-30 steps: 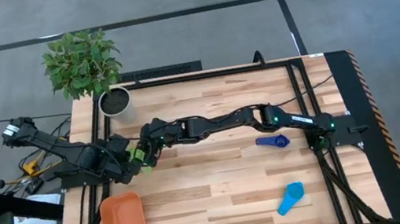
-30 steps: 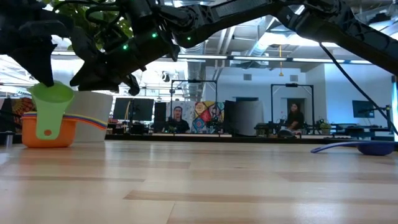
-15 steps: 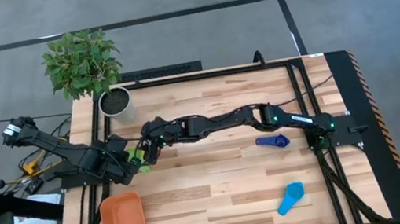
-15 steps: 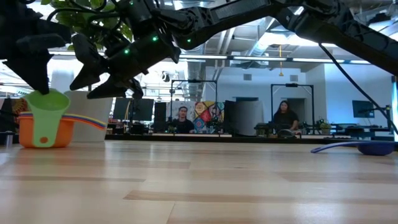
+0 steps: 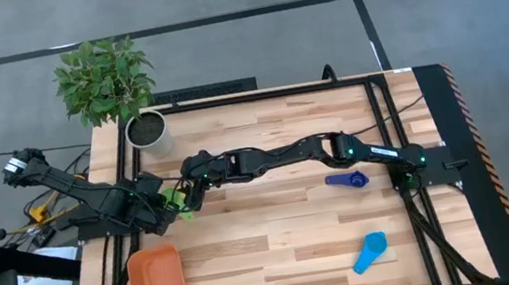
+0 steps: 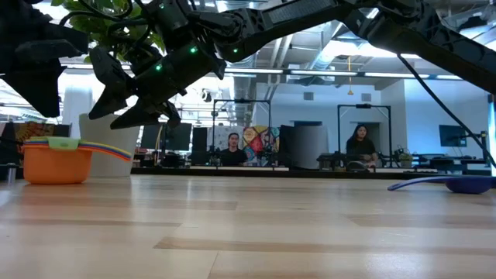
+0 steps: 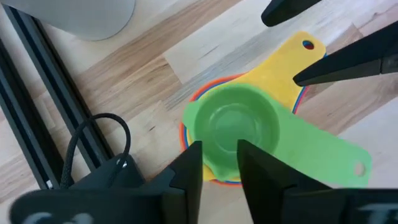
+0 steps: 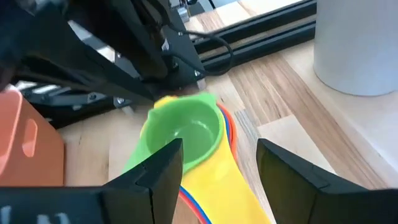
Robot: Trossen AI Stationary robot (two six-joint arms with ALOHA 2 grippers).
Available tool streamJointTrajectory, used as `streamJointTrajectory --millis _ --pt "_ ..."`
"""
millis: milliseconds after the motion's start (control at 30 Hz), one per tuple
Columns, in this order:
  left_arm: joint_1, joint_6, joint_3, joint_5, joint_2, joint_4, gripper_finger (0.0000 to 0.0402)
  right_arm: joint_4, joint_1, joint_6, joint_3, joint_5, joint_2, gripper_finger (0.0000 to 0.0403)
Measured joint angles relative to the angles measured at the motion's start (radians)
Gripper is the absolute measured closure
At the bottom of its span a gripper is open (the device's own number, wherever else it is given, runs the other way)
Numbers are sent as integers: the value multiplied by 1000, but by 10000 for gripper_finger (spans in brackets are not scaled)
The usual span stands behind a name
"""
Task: Nest measuring cups in basket
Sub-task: Stack the green measuring cup on top of the yellow measuring cup
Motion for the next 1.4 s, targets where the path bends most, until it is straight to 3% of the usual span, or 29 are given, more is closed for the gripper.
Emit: streamJointTrajectory --millis 167,300,467,600,767,933,1133,1233,1400 --pt "0 45 13 39 0 -6 276 -58 11 -36 -2 3 -11 181" --pt "-5 92 59 25 0 -15 274 -115 32 -79 -2 29 -45 189" --pt "-44 227 102 -50 0 -23 295 -194 98 -156 1 25 -71 205" --pt "-105 434 102 -36 13 92 317 -260 163 -159 -17 35 -60 226" --pt "-195 635 102 43 79 216 350 -346 221 -156 -68 195 -54 257" --pt "-233 709 102 107 189 245 393 -463 241 -156 -64 327 -101 286" --pt "-235 729 103 121 298 268 399 -673 243 -163 -110 348 -181 326" --pt "-235 743 103 118 319 285 401 -678 255 -248 -241 271 -253 352" --pt "-241 743 103 122 310 278 401 -552 288 -366 -565 -55 -365 392"
